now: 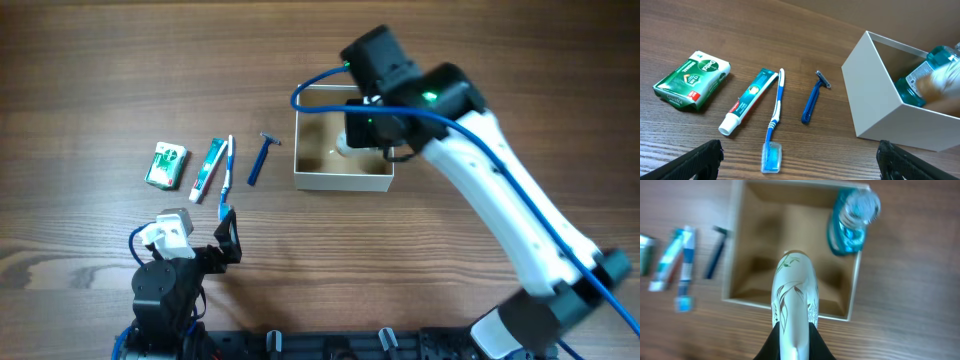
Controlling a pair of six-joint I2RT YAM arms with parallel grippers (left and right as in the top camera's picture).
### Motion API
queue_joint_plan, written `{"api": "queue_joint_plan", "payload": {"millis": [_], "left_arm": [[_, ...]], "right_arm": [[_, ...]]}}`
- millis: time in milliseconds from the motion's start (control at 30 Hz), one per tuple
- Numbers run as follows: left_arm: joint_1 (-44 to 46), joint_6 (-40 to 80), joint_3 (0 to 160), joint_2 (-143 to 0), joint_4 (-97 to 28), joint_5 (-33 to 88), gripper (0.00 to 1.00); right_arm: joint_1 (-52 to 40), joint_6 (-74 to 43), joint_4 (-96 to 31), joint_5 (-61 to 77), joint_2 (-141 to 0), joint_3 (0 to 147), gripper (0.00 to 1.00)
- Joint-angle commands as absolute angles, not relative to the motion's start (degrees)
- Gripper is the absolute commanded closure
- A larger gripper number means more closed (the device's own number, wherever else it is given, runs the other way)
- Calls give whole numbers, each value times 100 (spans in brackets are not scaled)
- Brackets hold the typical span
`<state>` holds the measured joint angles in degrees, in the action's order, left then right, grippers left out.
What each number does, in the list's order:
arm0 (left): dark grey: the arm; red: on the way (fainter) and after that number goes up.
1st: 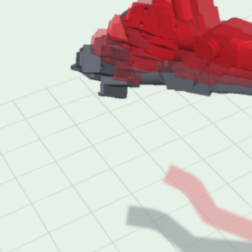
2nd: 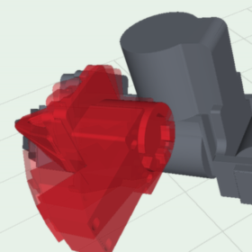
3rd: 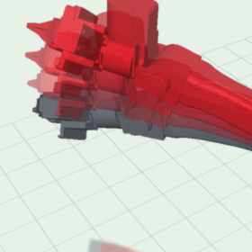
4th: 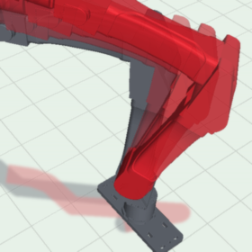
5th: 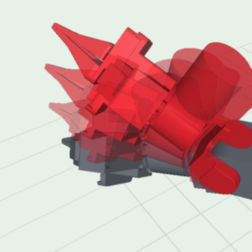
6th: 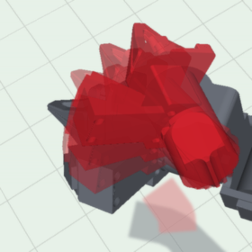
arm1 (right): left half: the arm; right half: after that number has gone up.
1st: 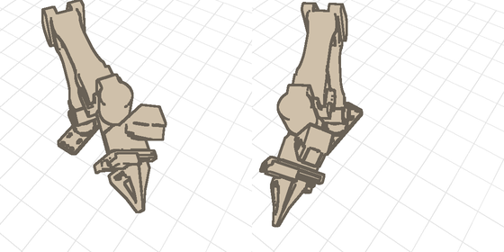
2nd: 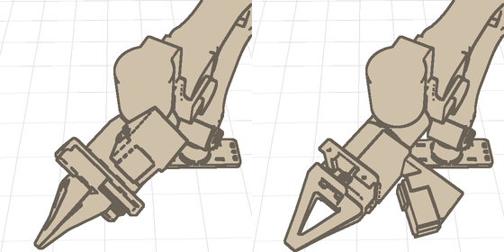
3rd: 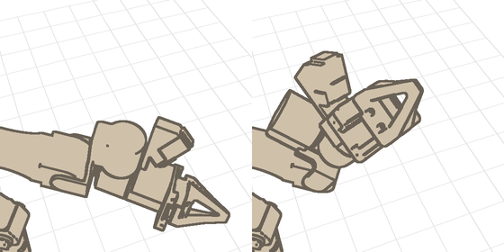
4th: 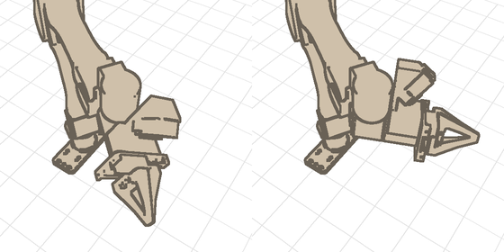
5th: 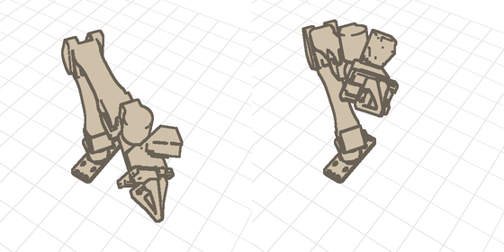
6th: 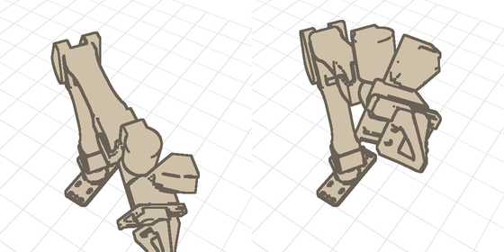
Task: Pack container
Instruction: 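Place the conditioner bottle in the box beside the mouthwash, retract right arm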
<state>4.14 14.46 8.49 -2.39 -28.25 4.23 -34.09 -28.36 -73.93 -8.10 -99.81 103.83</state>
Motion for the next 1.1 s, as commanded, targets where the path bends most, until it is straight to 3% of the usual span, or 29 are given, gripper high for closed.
{"api": "queue_joint_plan", "payload": {"millis": [0,367,600,733,833,1000,1067], "left_arm": [[451,1455,801,-198,-2827,491,0],[451,1455,801,-198,-2827,493,0],[451,1455,801,-198,-2829,493,0],[451,1455,801,-198,-2827,493,0],[451,1455,801,-198,-2829,493,0],[451,1455,803,-198,-2829,491,0],[451,1455,801,-198,-2827,493,0]], "right_arm": [[-3301,-3076,-7363,-1479,-10302,10466,96],[-2480,-2799,-7373,-231,-10608,10451,95],[-2515,-2528,-7651,-32,-10608,10449,91],[-2515,-2526,-7697,-34,-10608,10451,59],[-2515,-2530,-7697,-62,-10595,10455,50],[-2508,-2539,-7699,-318,-10051,10523,46],[-2401,-2556,-7660,-316,-9467,10597,35]]}}
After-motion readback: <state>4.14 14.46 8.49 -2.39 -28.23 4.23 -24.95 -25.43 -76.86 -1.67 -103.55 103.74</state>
